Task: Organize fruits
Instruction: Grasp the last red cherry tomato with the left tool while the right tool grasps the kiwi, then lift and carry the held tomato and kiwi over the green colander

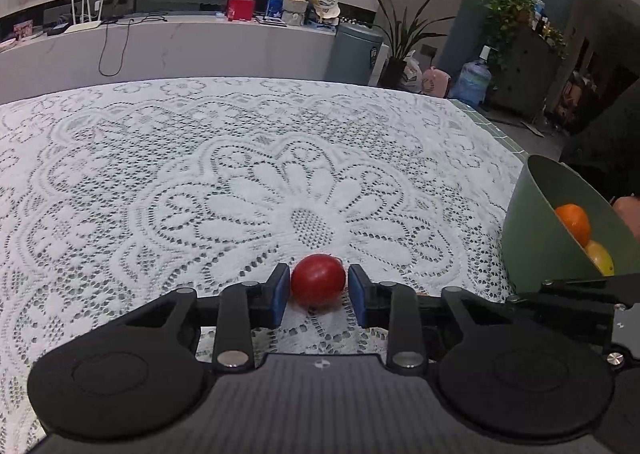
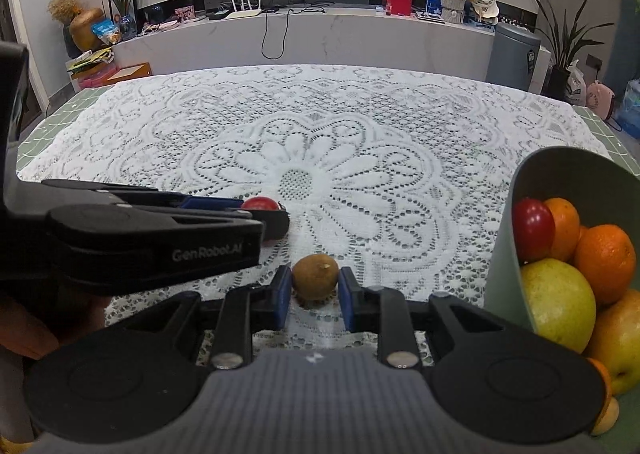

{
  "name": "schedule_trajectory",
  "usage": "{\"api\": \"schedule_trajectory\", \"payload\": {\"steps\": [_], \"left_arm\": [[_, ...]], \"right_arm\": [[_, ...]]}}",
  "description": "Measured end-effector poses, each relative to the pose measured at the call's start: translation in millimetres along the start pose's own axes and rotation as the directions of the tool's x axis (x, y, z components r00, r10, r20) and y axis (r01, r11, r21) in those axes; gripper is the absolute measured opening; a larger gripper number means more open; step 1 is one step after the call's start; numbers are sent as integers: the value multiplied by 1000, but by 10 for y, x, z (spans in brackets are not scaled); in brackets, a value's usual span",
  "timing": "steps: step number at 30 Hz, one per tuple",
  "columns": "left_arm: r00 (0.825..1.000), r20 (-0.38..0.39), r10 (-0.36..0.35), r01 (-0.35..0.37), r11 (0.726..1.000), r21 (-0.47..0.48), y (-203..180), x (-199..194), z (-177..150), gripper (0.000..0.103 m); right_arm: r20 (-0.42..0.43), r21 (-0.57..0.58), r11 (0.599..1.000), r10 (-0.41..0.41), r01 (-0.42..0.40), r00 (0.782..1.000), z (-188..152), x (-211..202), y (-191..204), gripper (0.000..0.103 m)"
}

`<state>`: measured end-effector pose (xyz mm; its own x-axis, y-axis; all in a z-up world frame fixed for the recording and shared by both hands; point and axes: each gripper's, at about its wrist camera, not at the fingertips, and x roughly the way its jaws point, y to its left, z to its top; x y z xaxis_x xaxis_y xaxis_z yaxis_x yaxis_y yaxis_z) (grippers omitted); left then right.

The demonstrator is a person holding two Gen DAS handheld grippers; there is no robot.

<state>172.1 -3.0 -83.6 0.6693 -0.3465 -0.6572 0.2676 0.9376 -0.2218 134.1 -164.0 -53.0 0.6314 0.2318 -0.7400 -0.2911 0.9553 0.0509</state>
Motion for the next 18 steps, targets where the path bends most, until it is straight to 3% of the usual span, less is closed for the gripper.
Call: {"api": "schedule_trajectory", "payload": {"steps": [8,15,18], "left_arm": [[1000,25,9,-8,998,-65,48,-59,52,32],[997,69,40,-24,977,-214,159,-224,87,32],[995,88,47,-27,976,-215,185,-249,114,32]], "right_arm": [[-16,22,1000,22,-21,1000,1,32,-32,22],[-23,79,997,11,-9,1000,-28,-26,-93,22],[2,82,997,-8,8,1000,-22,-44,-82,22]]}}
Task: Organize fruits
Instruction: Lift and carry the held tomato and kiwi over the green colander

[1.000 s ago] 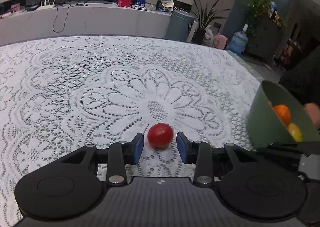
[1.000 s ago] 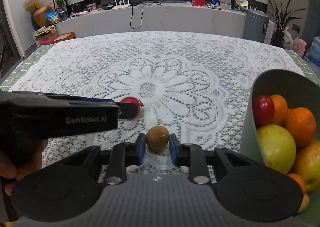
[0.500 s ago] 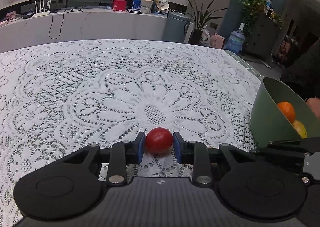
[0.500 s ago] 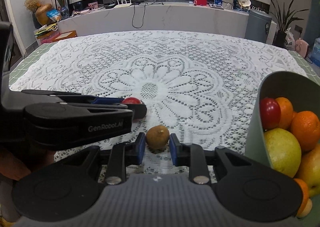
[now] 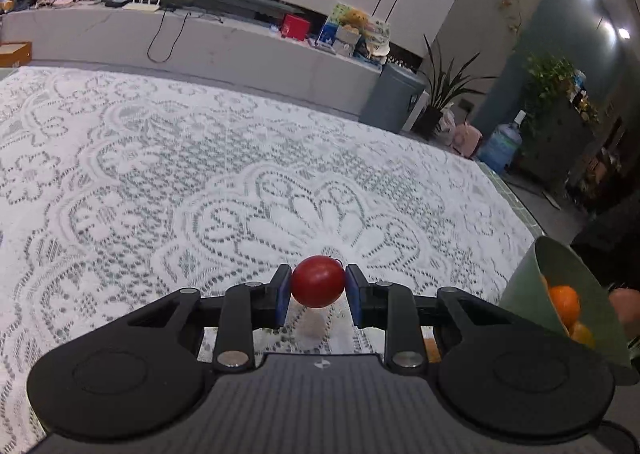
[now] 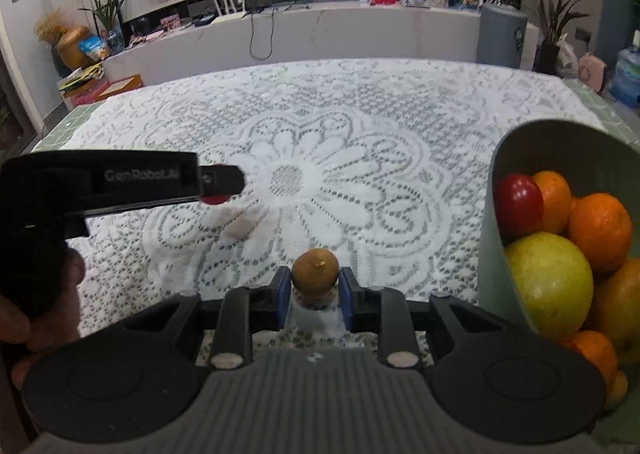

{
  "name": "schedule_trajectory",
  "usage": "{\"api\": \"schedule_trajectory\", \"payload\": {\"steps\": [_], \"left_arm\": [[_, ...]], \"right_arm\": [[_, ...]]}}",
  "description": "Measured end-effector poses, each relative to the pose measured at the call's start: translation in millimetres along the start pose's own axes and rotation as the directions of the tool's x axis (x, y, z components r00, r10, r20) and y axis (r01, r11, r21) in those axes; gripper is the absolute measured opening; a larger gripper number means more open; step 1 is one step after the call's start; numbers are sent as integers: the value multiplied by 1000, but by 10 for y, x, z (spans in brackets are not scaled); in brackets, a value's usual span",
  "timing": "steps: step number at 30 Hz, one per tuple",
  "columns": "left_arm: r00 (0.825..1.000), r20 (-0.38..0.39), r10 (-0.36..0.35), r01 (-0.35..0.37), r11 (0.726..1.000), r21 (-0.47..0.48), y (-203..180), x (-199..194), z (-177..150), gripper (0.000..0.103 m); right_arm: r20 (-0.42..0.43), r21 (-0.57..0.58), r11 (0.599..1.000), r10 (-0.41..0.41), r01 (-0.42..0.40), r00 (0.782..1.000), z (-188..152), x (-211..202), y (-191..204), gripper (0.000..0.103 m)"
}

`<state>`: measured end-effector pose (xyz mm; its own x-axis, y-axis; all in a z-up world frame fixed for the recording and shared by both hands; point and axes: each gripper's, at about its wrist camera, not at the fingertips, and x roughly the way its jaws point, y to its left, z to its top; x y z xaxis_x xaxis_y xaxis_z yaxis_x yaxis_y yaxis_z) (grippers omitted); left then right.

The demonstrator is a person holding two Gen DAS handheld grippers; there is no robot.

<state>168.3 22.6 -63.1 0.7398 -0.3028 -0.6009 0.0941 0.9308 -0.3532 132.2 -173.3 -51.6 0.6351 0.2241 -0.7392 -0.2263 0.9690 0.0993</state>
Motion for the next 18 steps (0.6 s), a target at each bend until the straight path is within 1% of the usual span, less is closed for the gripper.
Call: {"api": "schedule_trajectory", "payload": {"steps": [2,4,6,9,10,12,15,17,18], "left_arm": [[1000,11,14,-14,999,30,-10,18,36,32],[999,33,6,-8,999,37,-16,23,92,32],[999,51,-11,9,999,34,-15,6,140,32],[996,90,-19,16,999,29,-16,-67,148,32],[995,97,-17,14,1000,26,-22,-79,152,32],[995,99,-24,22,999,23,-41,-96,166,32],[996,79,-50,48,999,24,-125,-135,192,32],[995,76,-69,66,997,38,-229,-187,226,32],[994,78,-83,79,996,51,-292,-217,240,32]], "right_arm": [[33,8,1000,-20,20,999,43,-4,15,22],[90,0,999,-36,36,995,104,-71,31,22],[173,-20,996,-81,86,982,147,-178,60,22],[249,-3,994,-107,111,962,189,-291,55,22],[257,-7,993,-114,120,960,201,-300,55,22],[244,-26,992,-115,125,963,217,-306,61,22],[223,-65,988,-124,142,967,231,-365,54,22],[240,-93,982,-136,162,961,220,-486,56,22],[260,-101,980,-142,174,955,235,-574,29,22]]}}
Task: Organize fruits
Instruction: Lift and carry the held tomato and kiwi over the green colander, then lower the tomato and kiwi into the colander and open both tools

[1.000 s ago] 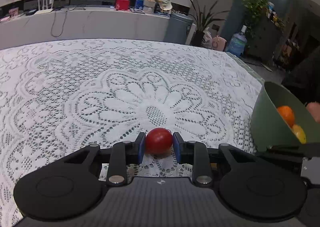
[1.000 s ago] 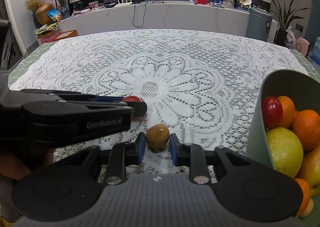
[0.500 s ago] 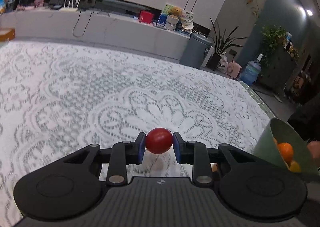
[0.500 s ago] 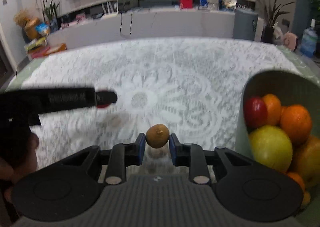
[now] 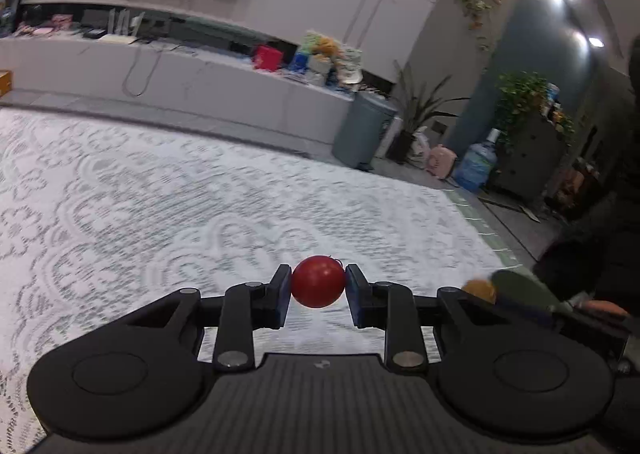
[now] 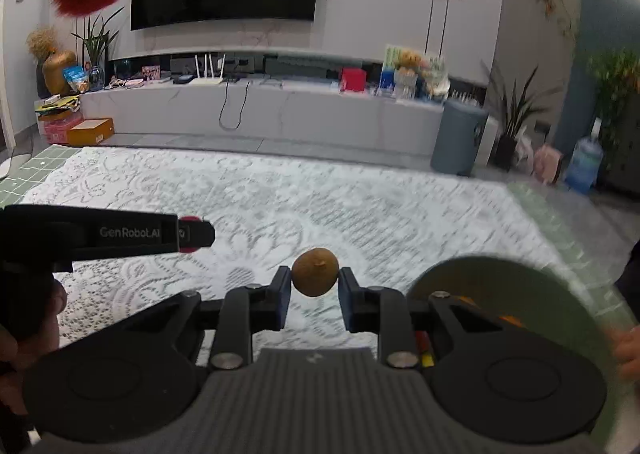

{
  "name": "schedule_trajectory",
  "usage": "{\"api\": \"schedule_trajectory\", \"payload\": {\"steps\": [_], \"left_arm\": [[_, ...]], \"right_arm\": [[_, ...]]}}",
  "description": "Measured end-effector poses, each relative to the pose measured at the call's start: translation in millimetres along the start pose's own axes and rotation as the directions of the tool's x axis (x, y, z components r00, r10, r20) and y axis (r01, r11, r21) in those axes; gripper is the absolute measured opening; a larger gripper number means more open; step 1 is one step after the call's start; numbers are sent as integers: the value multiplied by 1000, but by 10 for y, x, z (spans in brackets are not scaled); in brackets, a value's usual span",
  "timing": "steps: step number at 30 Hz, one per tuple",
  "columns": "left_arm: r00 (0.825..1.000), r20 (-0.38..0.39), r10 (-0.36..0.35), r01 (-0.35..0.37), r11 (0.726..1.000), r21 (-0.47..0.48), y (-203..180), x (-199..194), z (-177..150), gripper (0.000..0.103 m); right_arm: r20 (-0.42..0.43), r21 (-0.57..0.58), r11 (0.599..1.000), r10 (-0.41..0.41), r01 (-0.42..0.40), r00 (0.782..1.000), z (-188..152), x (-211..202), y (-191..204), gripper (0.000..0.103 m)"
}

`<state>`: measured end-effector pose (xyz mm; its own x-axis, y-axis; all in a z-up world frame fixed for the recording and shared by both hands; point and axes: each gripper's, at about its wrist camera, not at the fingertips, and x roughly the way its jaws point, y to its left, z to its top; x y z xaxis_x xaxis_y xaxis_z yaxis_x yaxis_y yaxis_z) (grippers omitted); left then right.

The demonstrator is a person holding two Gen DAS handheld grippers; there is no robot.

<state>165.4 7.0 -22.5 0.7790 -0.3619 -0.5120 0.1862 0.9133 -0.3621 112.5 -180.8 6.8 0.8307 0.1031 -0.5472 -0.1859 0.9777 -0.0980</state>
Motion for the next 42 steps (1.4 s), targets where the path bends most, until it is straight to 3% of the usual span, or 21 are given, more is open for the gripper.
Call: {"api": "schedule_trajectory", "payload": {"steps": [4,10,14,18,28,35,42], "left_arm": [[1000,-14,-27,27,999,35,-286,-52,69,32],[998,-48,-50,56,989,139,-754,-75,73,32],[994,-81,-80,92,982,165,-986,-48,79,32],[992,-102,-77,101,963,251,-1279,-10,34,32],[958,-280,-64,171,909,379,-1729,471,-213,32],[952,-304,-29,154,905,398,-1793,624,-271,32],[956,-290,53,90,885,457,-1861,703,-357,32]], "right_arm": [[47,9,999,-35,35,998,85,-279,-250,22],[-53,94,996,11,-6,999,-21,-322,-705,22],[-70,125,992,7,2,998,-83,-411,-929,22],[-86,196,980,-5,22,996,-186,-439,-1144,22],[-125,381,920,-42,87,991,-313,-352,-1619,22],[-162,418,902,-41,106,986,-336,-173,-1735,22],[-201,421,899,-42,125,979,-341,-45,-1745,22]]}}
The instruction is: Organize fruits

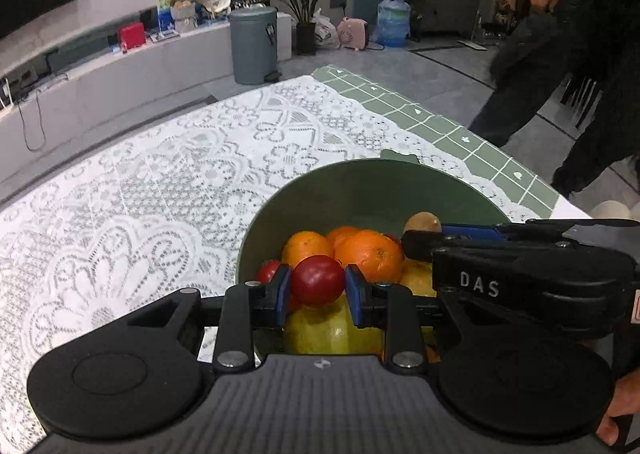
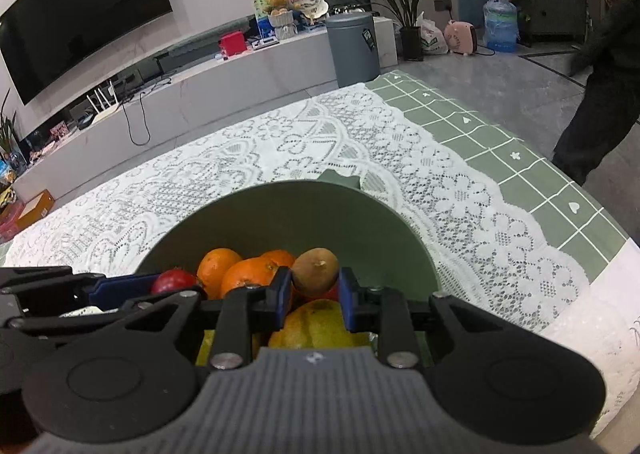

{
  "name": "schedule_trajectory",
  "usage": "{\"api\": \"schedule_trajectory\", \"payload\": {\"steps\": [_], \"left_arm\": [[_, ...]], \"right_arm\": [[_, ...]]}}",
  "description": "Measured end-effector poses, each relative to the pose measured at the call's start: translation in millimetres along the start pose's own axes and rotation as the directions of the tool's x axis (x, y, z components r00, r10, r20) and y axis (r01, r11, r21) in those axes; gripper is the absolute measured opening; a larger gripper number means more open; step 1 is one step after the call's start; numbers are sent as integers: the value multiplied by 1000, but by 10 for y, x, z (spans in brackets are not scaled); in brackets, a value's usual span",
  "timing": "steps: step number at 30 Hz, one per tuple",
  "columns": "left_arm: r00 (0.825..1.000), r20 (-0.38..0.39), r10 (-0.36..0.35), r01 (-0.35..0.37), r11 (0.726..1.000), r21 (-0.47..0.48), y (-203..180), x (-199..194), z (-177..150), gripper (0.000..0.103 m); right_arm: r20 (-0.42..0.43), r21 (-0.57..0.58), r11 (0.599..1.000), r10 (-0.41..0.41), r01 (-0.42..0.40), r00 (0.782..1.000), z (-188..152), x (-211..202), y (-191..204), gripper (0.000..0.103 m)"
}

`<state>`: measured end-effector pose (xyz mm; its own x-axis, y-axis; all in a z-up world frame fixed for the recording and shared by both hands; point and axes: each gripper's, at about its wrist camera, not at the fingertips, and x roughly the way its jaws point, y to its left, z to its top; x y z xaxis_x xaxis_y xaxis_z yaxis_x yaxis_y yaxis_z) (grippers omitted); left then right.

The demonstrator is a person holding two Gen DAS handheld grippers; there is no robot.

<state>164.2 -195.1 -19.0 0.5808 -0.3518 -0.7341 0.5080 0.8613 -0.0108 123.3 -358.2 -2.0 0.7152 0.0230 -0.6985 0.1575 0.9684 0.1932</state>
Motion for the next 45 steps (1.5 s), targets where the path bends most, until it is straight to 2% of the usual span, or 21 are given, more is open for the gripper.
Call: {"api": "schedule_trajectory", "payload": {"steps": [6,13,17,21,23,27,29,32,35,39,45], "left_arm": [[1000,-3,20,-20,1000,-10,-18,27,12,32],[1000,-6,12,-12,1000,-11,-1,21,0,34],[1000,2,15,-15,999,-41,17,-1,-23,38],[999,2,42,-42,998,-42,10,-77,-31,42],[998,15,57,-56,997,-47,10,-151,-47,45],[998,36,53,-51,997,-65,28,-369,-91,52],[996,50,72,-69,995,-66,32,-490,-120,53],[991,79,110,-104,991,-78,78,-703,-179,57],[979,121,163,-151,983,-101,146,-940,-264,61],[951,177,253,-234,965,-121,239,-1278,-410,65],[892,254,375,-337,924,-182,341,-1800,-691,75]], "right_arm": [[-24,-6,1000,-31,30,999,-2,67,9,23],[-26,-17,999,-47,46,999,-8,64,27,23],[-17,-3,998,-66,66,998,-8,33,0,37],[6,11,998,-67,67,998,-8,-32,-24,45],[25,5,997,-76,76,997,-18,-77,-14,56],[69,-15,995,-96,97,993,-33,-175,37,65],[101,-26,995,-96,99,990,-44,-237,66,67],[165,-46,994,-86,95,983,-72,-371,119,76],[217,-61,997,-40,55,975,-114,-515,185,80],[275,-74,997,40,-20,961,-233,-736,287,84],[328,-101,986,158,-132,931,-447,-1081,487,85]]}}
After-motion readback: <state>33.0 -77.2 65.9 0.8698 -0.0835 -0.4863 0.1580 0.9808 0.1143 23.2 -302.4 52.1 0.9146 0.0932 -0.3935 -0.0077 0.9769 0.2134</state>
